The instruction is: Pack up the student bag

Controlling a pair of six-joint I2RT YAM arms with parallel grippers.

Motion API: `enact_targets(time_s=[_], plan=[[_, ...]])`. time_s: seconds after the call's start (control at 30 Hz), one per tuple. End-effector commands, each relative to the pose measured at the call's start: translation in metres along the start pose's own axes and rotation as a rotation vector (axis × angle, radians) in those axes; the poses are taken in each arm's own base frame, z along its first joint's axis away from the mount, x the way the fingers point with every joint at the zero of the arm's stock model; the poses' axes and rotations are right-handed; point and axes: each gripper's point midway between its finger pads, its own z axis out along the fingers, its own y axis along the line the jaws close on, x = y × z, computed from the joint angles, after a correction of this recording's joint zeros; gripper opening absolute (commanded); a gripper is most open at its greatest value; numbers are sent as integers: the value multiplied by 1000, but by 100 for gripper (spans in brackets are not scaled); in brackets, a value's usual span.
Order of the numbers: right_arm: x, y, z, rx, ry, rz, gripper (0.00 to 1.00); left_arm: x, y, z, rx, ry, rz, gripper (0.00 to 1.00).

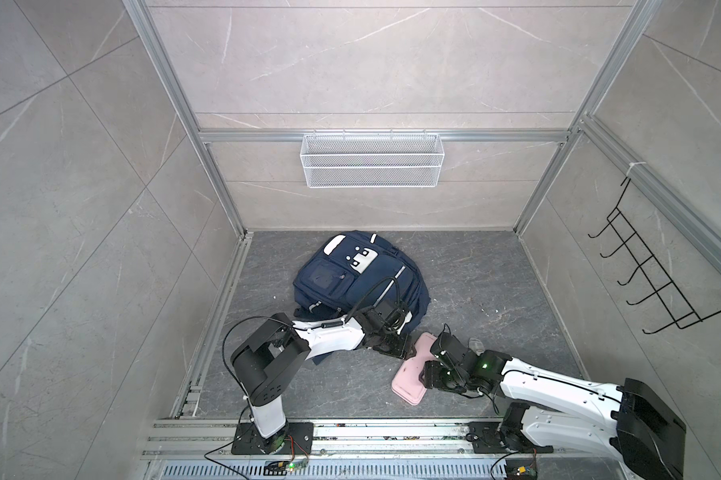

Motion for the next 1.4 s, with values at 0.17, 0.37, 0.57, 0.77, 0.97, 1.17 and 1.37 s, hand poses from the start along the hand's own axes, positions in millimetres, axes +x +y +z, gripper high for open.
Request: enact_targets(time_s=[0.17,0.37,0.57,0.77,0.97,1.17,1.37], plan=[[7,-11,12,0,-6,63,63,6,-3,-6,48,-3,-25,53],[10,-26,12,38,-27,96,64,10,-2,-9,61,0,-33,51],[11,-40,10,68,-52,126,64,13,-3,-4,85,14,-52,47],[10,-42,15,48,-72,156,65,15,-2,-4,82,19,-56,42],[7,-39,18,14,-88,188,66,15,1,-1,74,23,-64,39],[2,-40,17,-20,-119,229,66,18,5,1,60,31,-74,38],[-1,-35,19,-60,-131,251,66,19,6,1,57,34,-79,37]])
